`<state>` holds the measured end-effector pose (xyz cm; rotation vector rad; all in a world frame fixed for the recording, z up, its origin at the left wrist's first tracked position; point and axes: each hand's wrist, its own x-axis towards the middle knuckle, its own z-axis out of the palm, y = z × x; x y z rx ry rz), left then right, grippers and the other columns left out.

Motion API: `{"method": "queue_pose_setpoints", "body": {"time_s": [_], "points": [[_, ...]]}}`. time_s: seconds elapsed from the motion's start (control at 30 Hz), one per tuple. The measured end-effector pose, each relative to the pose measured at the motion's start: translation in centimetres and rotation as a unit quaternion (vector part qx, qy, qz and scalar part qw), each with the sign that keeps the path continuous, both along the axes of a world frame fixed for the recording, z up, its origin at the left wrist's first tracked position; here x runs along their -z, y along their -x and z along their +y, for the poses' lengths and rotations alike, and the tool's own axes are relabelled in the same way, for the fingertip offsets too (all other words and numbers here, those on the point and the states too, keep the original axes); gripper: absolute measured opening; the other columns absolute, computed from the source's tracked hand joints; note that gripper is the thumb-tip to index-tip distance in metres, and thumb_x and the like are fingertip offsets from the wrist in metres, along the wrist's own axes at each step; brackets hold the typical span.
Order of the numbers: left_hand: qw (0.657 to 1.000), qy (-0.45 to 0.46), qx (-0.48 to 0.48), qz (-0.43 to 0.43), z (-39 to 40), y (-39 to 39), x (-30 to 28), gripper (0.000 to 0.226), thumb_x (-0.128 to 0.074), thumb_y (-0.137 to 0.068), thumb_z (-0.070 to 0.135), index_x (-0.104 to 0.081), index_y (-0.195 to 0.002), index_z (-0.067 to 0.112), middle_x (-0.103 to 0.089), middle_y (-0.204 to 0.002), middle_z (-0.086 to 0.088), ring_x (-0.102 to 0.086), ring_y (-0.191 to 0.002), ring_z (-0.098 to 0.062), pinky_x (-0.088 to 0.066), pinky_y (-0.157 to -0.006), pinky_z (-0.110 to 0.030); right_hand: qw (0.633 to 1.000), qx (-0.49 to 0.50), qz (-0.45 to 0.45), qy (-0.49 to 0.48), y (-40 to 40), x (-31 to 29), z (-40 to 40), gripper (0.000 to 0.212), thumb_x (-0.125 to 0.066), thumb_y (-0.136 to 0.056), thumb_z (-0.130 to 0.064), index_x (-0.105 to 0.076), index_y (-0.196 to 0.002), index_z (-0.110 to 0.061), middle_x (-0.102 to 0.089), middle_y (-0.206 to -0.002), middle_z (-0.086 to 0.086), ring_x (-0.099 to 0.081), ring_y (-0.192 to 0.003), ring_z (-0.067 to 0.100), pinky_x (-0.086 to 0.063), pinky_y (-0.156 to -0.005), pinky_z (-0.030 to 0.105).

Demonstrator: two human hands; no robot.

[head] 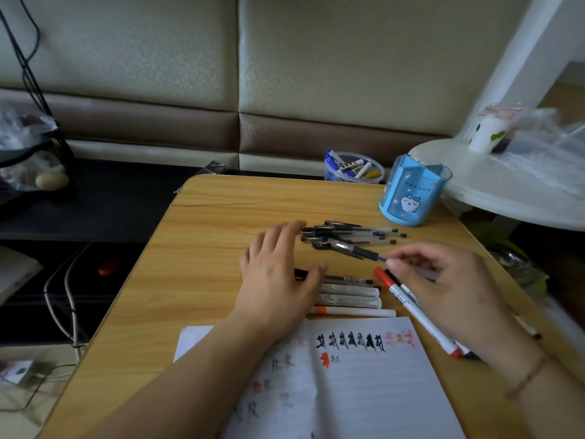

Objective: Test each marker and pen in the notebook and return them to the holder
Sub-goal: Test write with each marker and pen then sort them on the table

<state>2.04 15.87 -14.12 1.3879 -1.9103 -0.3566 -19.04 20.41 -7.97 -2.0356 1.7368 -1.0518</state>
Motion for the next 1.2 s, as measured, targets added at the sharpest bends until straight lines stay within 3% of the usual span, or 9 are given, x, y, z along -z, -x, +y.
{"method": "queue_pose_setpoints", "body": {"time_s": [0.1, 0.2, 0.3, 0.37, 0.53, 0.8, 0.93, 1.1, 1.2], "points": [[0.987, 0.137, 0.050, -0.066, 0.9, 0.5, -0.6, 0.061, -0.056, -0.085, 0.058, -0.047, -0.138, 0.028, -0.049, -0.136, 0.008, -0.041, -0.129, -0.018, -0.029, -0.108, -0.048, 0.997, -0.008, -0.076, -0.001, -0.8, 0.8, 1.0, 0.013, -0.076, -0.078, -0.020, -0.073, -0.081, -0.032, -0.073, -0.078, -0.017, -0.067, -0.078, -0.001, -0.050, -0.067, 0.009], [0.956, 0.272, 0.066, -0.085, 1.6, 1.1, -0.8, 0.028, -0.061, -0.092, 0.044, -0.067, -0.112, 0.025, -0.065, -0.108, 0.011, -0.057, -0.108, -0.020, -0.034, -0.094, -0.053, 0.964, -0.023, -0.265, 0.007, -1.8, 0.8, 1.9, 0.013, -0.080, -0.068, -0.025, -0.074, -0.077, -0.017, -0.073, -0.070, 0.004, -0.064, -0.056, 0.011, -0.050, -0.050, 0.018], [0.944, 0.301, 0.117, -0.073, 1.7, 1.0, -0.9, 0.025, -0.048, -0.102, 0.033, -0.067, -0.102, 0.016, -0.061, -0.084, 0.005, -0.056, -0.081, -0.020, -0.038, -0.081, -0.044, 0.904, -0.055, -0.423, -0.040, -2.0, 1.6, 2.6, 0.041, -0.086, -0.055, -0.046, -0.072, -0.076, -0.013, -0.068, -0.065, 0.014, -0.056, -0.048, 0.017, -0.041, -0.039, 0.024], [0.943, 0.276, 0.170, -0.070, 1.8, 1.0, -1.1, 0.027, -0.044, -0.102, 0.029, -0.065, -0.100, 0.011, -0.057, -0.077, 0.002, -0.051, -0.071, -0.021, -0.040, -0.074, -0.041, 0.883, -0.093, -0.453, -0.075, -2.2, 2.1, 2.7, 0.046, -0.087, -0.050, -0.053, -0.071, -0.074, -0.017, -0.064, -0.062, 0.011, -0.054, -0.048, 0.018, -0.040, -0.038, 0.025], [0.928, 0.232, 0.289, -0.038, 2.0, 1.0, -1.3, 0.017, -0.055, -0.100, 0.022, -0.066, -0.094, 0.011, -0.060, -0.071, 0.009, -0.053, -0.061, -0.010, -0.042, -0.060, -0.040, 0.893, -0.133, -0.414, -0.113, -2.8, 3.2, 2.6, 0.040, -0.083, -0.062, -0.051, -0.066, -0.073, -0.017, -0.060, -0.057, 0.010, -0.057, -0.050, 0.022, -0.043, -0.042, 0.027], [0.953, 0.163, 0.253, 0.045, 1.6, 0.6, -0.8, 0.042, -0.032, -0.101, 0.040, -0.056, -0.122, 0.012, -0.058, -0.073, 0.007, -0.052, -0.067, -0.009, -0.040, -0.069, -0.035, 0.905, -0.105, -0.403, -0.090, -2.2, 2.3, 3.2, 0.009, -0.068, -0.083, -0.022, -0.071, -0.081, -0.014, -0.065, -0.062, 0.017, -0.065, -0.057, 0.030, -0.050, -0.046, 0.030], [0.946, 0.102, 0.195, 0.236, 1.1, 0.0, -0.2, 0.033, -0.031, -0.096, 0.020, -0.047, -0.125, 0.019, -0.047, -0.071, 0.005, -0.043, -0.057, -0.021, -0.036, -0.052, -0.042, 0.929, -0.120, -0.327, -0.129, -2.4, 2.3, 3.9, 0.013, -0.067, -0.080, -0.028, -0.074, -0.083, -0.017, -0.072, -0.073, 0.015, -0.069, -0.064, 0.027, -0.055, -0.049, 0.031], [0.949, 0.111, 0.146, 0.258, 0.5, 0.2, 0.1, 0.029, -0.039, -0.103, 0.017, -0.042, -0.131, 0.021, -0.055, -0.083, 0.004, -0.051, -0.064, -0.020, -0.045, -0.057, -0.043, 0.959, -0.105, -0.239, -0.106, -3.0, 3.7, 4.1, 0.021, -0.074, -0.080, -0.012, -0.059, -0.065, -0.013, -0.061, -0.049, 0.007, -0.053, -0.040, 0.014, -0.045, -0.042, 0.029], [0.951, 0.090, 0.147, 0.256, 0.3, 0.2, 0.3, 0.028, -0.045, -0.102, 0.014, -0.047, -0.130, 0.015, -0.063, -0.090, 0.005, -0.058, -0.070, -0.012, -0.051, -0.063, -0.034, 0.974, -0.092, -0.193, -0.073, -3.0, 4.6, 3.9, 0.037, -0.076, -0.079, -0.027, -0.050, -0.055, -0.015, -0.056, -0.046, 0.008, -0.050, -0.038, 0.015, -0.044, -0.043, 0.027]]}}
